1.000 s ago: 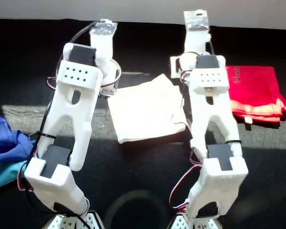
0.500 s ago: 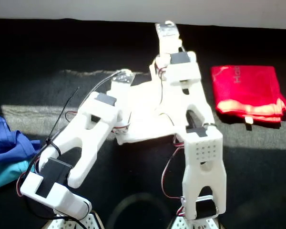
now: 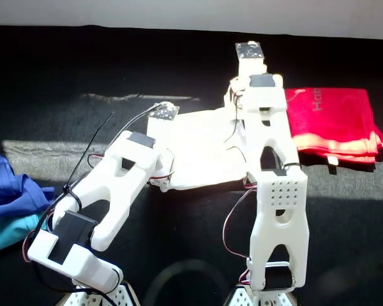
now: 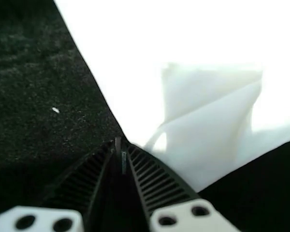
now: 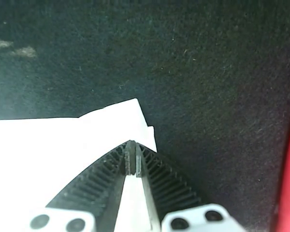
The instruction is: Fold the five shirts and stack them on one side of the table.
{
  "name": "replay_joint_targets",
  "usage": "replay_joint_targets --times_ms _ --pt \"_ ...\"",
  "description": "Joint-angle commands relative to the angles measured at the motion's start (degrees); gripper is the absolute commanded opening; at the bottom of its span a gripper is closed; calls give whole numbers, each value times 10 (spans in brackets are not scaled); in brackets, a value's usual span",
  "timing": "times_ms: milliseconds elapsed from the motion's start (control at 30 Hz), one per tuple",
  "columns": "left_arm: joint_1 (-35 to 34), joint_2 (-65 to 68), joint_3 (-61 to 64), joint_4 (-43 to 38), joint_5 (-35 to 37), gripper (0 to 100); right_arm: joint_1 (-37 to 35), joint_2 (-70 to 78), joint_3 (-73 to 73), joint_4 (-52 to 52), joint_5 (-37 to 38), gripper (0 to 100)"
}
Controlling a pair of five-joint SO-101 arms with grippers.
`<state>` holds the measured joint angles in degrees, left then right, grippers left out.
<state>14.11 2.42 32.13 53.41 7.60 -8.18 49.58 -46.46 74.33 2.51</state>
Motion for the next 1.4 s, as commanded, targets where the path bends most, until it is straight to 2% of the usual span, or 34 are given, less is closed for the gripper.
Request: replay_joint_targets --times_ms 0,233,367,567,800,967,1067,1200,1267,1367 --pt "4 -29 -5 -4 2 9 0 -55 -75 43 -3 7" --pt "-59 -122 -52 35 2 9 -24 -95 -182 163 -4 7" --pt "-108 -127 -106 33 3 9 -38 -95 -183 182 -5 7" --pt "-93 15 -233 9 3 9 -52 -105 -207 267 -29 7" --pt "-65 190 -385 10 3 9 -59 -124 -217 269 -38 6" --pt "-63 263 -443 10 3 9 -58 -192 -204 269 -49 6" --pt "-65 286 -455 10 3 9 -62 -281 -102 269 -49 6" --pt "-63 294 -456 10 3 9 -71 -402 148 251 -62 6" --pt "-63 297 -456 9 3 9 -67 -447 286 176 -61 6" --pt "-67 305 -457 6 2 9 -61 -493 505 0 -36 6"
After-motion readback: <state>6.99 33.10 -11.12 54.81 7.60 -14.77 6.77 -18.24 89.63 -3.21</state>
